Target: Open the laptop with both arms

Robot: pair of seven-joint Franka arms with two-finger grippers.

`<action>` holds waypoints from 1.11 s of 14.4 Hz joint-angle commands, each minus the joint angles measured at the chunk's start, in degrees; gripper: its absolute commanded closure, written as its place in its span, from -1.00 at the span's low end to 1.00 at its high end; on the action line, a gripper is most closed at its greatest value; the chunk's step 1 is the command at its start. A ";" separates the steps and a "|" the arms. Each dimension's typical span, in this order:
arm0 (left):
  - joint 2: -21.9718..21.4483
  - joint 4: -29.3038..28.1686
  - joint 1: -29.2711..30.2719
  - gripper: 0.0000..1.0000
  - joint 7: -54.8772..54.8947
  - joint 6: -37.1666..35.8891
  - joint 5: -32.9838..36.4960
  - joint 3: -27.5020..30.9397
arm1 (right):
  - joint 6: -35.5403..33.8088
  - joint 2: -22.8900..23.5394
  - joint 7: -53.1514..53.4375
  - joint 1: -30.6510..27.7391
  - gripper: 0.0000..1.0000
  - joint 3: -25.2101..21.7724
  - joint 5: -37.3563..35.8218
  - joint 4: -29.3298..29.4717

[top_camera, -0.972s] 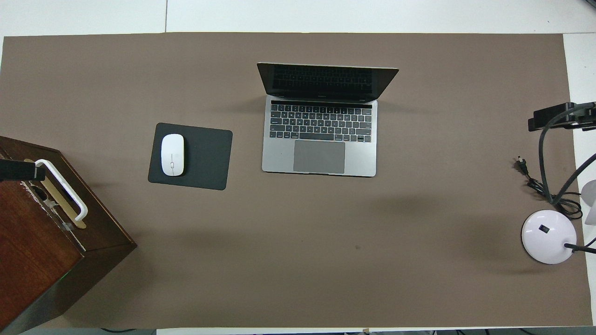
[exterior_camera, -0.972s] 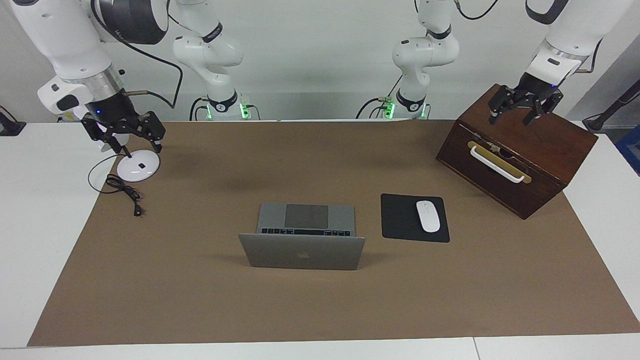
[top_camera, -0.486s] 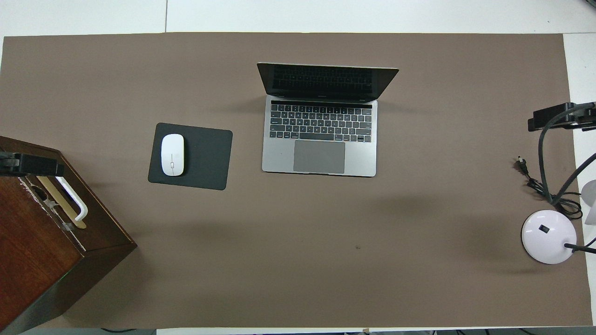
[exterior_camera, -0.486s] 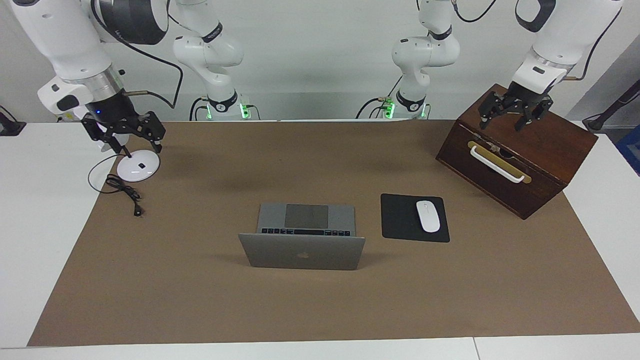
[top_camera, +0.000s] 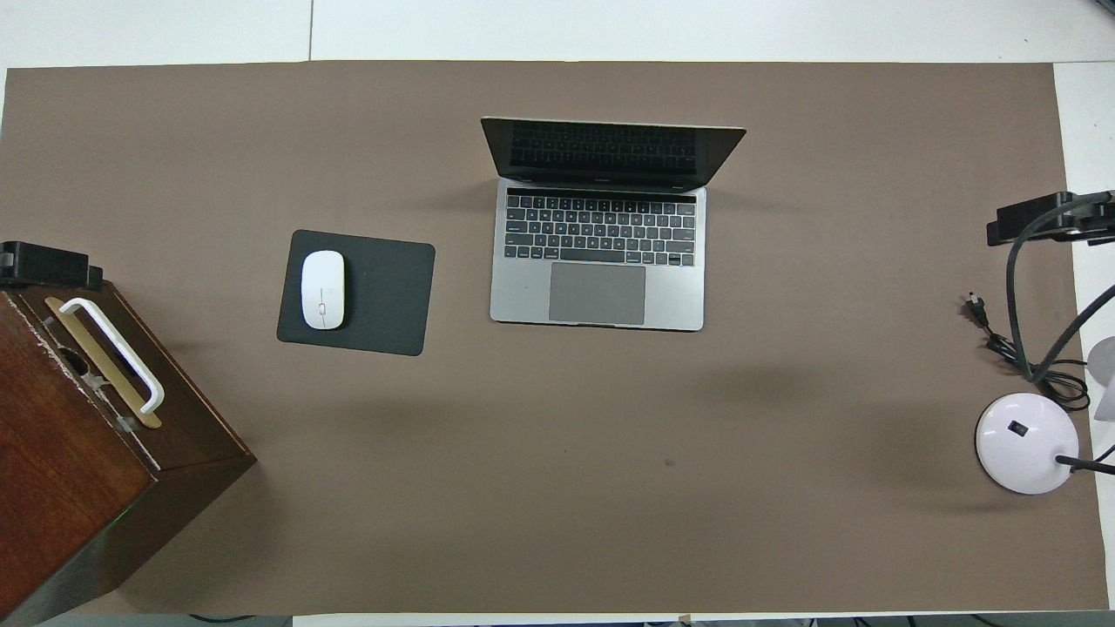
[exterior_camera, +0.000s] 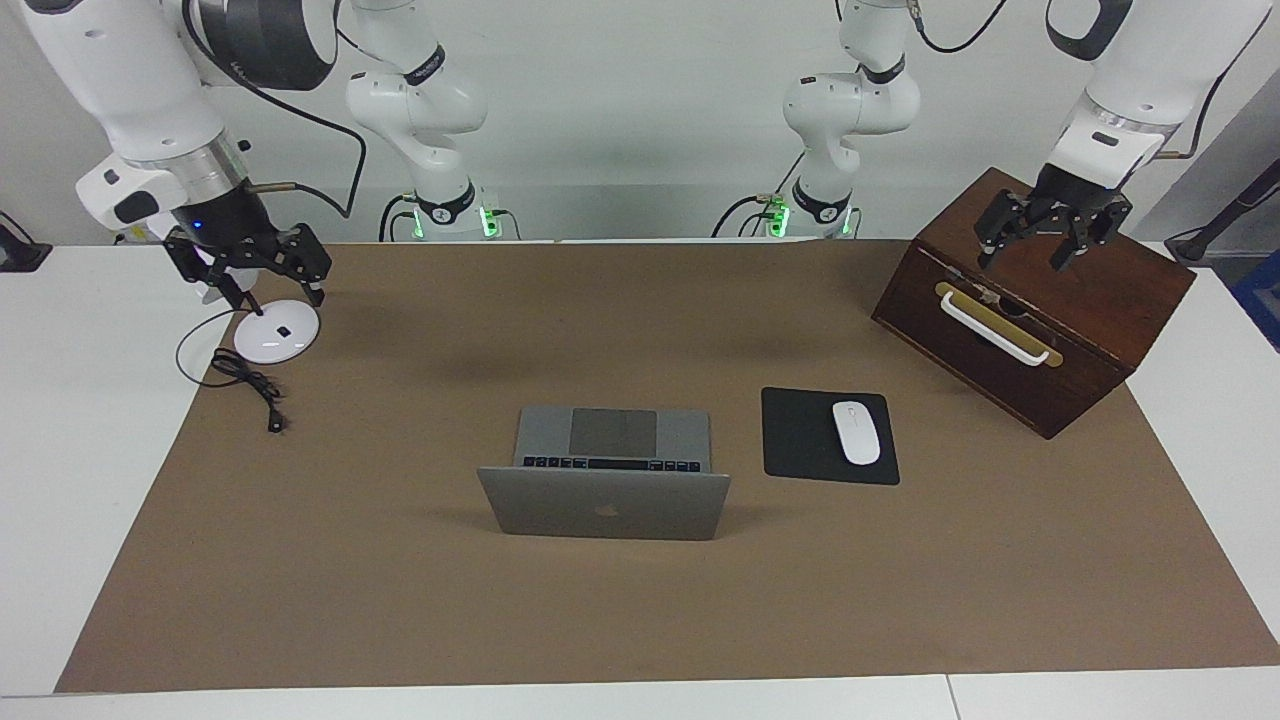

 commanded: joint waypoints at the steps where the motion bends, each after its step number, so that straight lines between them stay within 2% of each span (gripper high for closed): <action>1: 0.93 1.37 -2.33 -1.00 -1.14 -3.63 1.63 1.91 | -0.35 -0.14 0.80 0.36 -1.00 0.07 -0.87 -0.14; 16: 0.40 0.93 -3.04 -1.00 -2.98 -3.99 1.28 2.70 | -0.26 0.03 0.80 1.33 -1.00 -0.90 -0.87 -0.14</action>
